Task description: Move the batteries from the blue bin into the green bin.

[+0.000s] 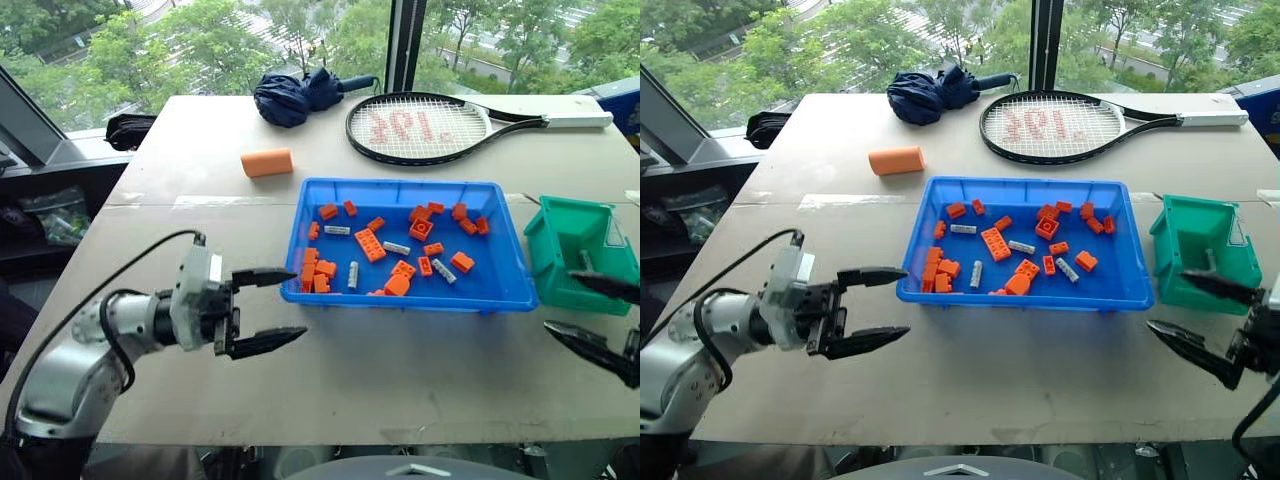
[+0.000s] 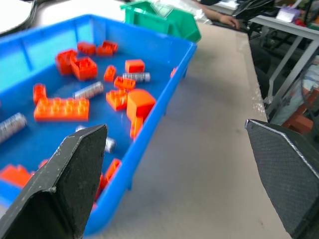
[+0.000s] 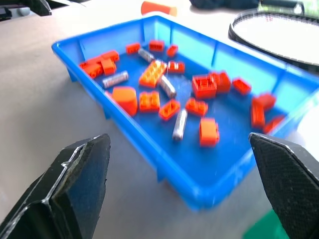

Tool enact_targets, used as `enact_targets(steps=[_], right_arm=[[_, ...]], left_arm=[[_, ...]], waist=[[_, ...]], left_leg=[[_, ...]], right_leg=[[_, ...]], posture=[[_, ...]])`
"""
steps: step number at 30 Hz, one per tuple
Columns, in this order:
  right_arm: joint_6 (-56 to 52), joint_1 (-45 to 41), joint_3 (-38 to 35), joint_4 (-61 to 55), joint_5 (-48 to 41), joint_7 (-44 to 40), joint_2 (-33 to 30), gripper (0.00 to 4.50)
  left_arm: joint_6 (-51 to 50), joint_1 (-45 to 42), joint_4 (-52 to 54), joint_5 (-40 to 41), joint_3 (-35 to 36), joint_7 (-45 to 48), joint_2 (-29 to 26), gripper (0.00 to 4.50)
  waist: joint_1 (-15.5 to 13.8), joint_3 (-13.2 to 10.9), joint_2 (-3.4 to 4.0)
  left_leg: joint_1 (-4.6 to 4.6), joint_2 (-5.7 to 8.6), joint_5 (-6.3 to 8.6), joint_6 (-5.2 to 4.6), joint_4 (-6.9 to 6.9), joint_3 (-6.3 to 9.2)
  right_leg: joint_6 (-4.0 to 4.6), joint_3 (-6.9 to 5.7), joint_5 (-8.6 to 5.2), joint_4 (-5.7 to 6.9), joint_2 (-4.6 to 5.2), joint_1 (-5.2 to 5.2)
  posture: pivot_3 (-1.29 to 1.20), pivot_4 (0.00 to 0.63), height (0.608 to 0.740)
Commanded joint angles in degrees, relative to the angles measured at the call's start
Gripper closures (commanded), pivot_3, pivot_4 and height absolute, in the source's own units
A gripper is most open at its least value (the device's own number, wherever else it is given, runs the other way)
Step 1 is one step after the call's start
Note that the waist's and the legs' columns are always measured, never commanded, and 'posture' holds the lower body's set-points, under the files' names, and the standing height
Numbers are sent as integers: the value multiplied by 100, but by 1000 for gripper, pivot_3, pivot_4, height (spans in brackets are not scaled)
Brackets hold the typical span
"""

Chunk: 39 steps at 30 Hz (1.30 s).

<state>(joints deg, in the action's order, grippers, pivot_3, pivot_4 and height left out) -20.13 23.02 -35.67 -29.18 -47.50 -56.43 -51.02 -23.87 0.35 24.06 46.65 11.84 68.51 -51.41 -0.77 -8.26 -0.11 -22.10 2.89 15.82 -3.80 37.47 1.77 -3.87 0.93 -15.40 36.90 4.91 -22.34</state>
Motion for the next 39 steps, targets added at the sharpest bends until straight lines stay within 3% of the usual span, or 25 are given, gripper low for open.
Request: enact_targets(steps=[1, 8, 15, 26, 29, 36, 39], right_arm=[[-520, -912, 787, -289, 245, 678, -317, 10], [-1769, -3170, 2994, 101, 1239, 1324, -586, 10], [-2025, -4407, 4607, 788, 2298, 891, -476, 10], [-2112, -5113, 5370, 1488, 3175, 576, -19, 10], [-2061, -5136, 5423, 1543, 3286, 501, 80, 811], [-1820, -5224, 5651, 1834, 3724, 270, 179, 4451], [-1875, -5243, 5633, 1889, 3831, 222, 205, 4451]], left_arm=[[-318, -404, -53, 310, 208, 303, -310, 0], [-327, -1017, -629, -16, 355, 966, -1006, 0], [-387, -1756, -993, -193, 267, 1262, -1292, 0], [-612, -2018, -763, -145, 248, 1275, -1234, 0], [-613, -2001, -698, -136, 250, 1230, -1180, 0], [-514, -1973, -759, -223, 281, 1245, -1118, 0], [-502, -1960, -747, -224, 289, 1250, -1101, 0]], waist=[[17, -6, -4], [-3, -13, -8], [18, -33, -33], [72, -44, -42], [76, -44, -42], [97, -45, -41], [100, -45, -41]], left_leg=[[-10, 0, -1, 2, 0, 3], [-60, 3, -25, 41, 2, 23], [-74, 12, -25, 40, 10, 30], [-83, 13, -27, 44, 41, 30], [-84, 13, -27, 44, 59, 30], [-84, 13, -26, 44, 79, 30], [-83, 13, -26, 44, 80, 30]], right_leg=[[0, -3, 1, 1, -2, -9], [0, -28, 1, 5, -5, -51], [-1, -36, 1, 1, 0, -54], [-3, -28, 1, 57, -3, -79], [-3, -29, 1, 76, -4, -80], [-3, -27, 1, 97, -5, -80], [-3, -27, 1, 97, -5, -80]], posture=[[0, 150, 740], [0, 150, 740], [0, 150, 740], [0, 150, 740], [0, 150, 740], [0, 150, 740], [0, 150, 740]])
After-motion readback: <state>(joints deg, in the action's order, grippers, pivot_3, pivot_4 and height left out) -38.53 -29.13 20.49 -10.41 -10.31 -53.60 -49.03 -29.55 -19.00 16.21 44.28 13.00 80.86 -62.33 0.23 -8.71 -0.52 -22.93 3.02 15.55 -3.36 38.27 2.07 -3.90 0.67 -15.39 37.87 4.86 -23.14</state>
